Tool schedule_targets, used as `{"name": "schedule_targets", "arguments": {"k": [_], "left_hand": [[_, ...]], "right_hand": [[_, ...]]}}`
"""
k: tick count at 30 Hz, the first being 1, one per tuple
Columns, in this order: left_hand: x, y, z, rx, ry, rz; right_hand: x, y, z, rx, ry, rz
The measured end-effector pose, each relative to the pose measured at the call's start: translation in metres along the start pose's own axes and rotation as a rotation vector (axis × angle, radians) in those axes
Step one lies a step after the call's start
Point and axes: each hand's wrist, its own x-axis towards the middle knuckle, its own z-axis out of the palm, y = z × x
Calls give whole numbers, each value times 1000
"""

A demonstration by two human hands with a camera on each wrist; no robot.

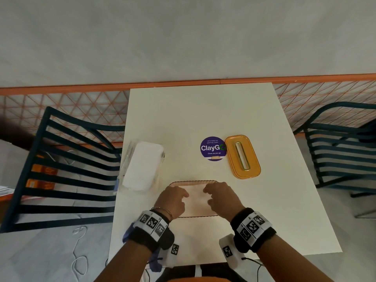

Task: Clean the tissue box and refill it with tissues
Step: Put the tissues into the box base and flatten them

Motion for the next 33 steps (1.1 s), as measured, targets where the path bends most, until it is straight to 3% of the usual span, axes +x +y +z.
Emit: {"name": "schedule_targets", "arguments": {"k": [4, 8, 11, 14, 16, 18, 21, 27, 33], "left_hand": [[15, 4, 8, 177, -215, 102], [16, 9, -1, 153, -189, 144], [-1, 1, -29, -151, 94, 98], [-10, -32, -59, -310, 464, -130], [-5, -62, -71, -271, 575, -314], [5, -86, -75, -227, 526, -433], [11, -102, -72, -197, 407, -488], [16, -108, -63, -217, 435, -548], [17, -104, -71, -494, 446, -576]], "right_hand": [[3, -2, 10, -123, -230, -121], [8, -3, 12, -204, -228, -111], [13, -4, 7, -75, -17, -124], [14, -7, -1, -25, 216, -159], [17, -5, 0, -48, 287, -167], [21, -3, 4, -85, 318, -154], [27, -2, 7, -134, 314, -123], [34, -1, 8, -109, 296, -94], [37, -3, 6, -103, 275, -71]]}}
